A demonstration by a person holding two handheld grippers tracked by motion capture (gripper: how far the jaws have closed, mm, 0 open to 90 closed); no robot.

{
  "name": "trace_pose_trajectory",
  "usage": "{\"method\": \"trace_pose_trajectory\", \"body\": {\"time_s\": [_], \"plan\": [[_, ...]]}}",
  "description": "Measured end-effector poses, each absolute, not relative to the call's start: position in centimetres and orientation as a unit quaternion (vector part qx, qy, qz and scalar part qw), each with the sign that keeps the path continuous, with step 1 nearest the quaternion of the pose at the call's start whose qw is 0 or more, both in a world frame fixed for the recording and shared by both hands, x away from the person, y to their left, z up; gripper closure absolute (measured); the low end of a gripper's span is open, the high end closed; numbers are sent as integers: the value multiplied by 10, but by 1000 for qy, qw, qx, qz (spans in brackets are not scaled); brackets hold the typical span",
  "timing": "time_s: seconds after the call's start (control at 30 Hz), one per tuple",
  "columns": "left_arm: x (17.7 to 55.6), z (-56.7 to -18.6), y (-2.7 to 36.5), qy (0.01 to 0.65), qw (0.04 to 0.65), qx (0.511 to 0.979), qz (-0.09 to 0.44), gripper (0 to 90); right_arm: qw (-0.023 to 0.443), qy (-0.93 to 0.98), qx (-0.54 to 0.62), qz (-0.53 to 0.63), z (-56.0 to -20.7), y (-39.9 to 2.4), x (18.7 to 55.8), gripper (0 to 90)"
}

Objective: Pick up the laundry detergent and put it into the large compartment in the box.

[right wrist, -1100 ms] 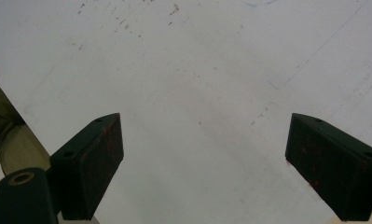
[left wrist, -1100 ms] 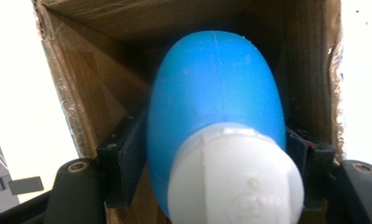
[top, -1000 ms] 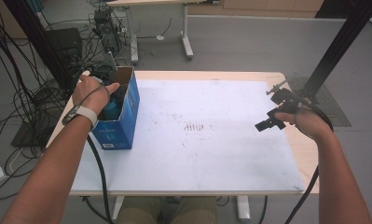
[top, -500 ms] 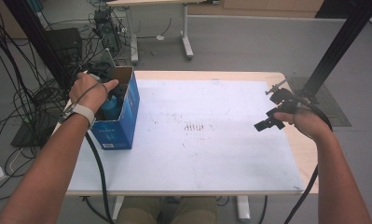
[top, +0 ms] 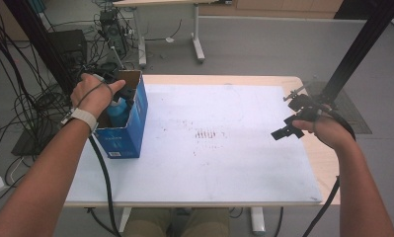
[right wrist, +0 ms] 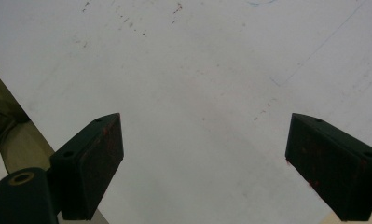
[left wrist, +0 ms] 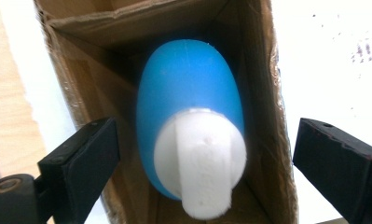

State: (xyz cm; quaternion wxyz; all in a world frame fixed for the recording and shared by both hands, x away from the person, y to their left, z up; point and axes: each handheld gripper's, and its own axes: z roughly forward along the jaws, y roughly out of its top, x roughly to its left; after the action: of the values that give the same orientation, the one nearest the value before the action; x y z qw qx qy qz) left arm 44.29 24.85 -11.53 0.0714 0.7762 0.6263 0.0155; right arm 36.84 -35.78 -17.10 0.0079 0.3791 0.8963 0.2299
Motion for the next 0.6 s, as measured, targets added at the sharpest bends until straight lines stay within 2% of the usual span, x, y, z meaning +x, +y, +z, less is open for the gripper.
{"method": "trace_pose_trajectory", "body": {"time_s": [0.6], "plan": [[422,-62,247,583,100,805,44,74,16,893,389,228,-166,-360,356,113]]}}
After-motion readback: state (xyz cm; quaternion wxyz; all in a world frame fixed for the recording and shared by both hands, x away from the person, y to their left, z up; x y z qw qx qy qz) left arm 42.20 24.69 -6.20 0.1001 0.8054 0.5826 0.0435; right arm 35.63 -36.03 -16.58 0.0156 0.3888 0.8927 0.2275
